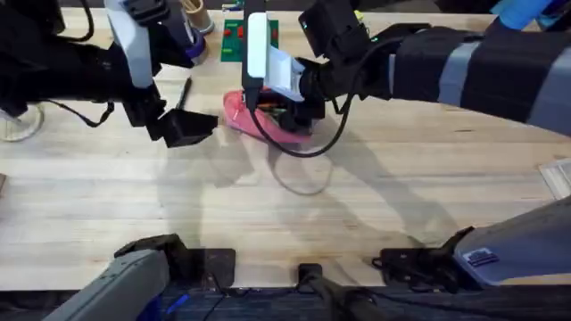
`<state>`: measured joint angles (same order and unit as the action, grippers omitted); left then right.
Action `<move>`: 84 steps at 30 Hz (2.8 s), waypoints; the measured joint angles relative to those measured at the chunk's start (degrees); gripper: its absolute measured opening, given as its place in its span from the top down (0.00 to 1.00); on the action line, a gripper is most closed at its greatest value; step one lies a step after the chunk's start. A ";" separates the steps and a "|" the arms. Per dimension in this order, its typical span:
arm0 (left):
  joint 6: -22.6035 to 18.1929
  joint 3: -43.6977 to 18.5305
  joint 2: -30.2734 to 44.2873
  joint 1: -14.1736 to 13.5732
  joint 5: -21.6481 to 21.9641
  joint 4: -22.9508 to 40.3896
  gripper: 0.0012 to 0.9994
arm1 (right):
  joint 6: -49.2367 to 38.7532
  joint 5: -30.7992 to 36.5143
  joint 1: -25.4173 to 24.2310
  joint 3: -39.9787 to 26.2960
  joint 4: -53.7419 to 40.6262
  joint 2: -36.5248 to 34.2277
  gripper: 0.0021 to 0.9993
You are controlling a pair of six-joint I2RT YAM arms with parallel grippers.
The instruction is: Unzip the bag, pick up the pens from the table one at a time and place them inside, then zip the bag closed.
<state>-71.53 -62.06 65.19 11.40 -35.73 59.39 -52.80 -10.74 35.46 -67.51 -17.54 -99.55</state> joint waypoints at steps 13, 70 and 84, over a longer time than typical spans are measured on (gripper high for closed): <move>0.00 0.00 0.00 0.00 0.00 0.00 0.01 | 2.64 0.02 0.00 -0.07 2.68 0.00 0.00; 31.39 0.00 24.84 0.00 29.59 -21.49 0.01 | 35.71 -0.02 -6.36 -0.13 -1.75 21.71 0.00; 31.63 -0.40 34.21 0.09 29.31 -25.74 0.01 | 35.71 -0.02 -6.45 -0.13 -1.75 21.71 0.00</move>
<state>-39.90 -62.47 99.40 11.49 -6.42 33.65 -17.08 -10.76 29.02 -67.64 -19.29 -77.84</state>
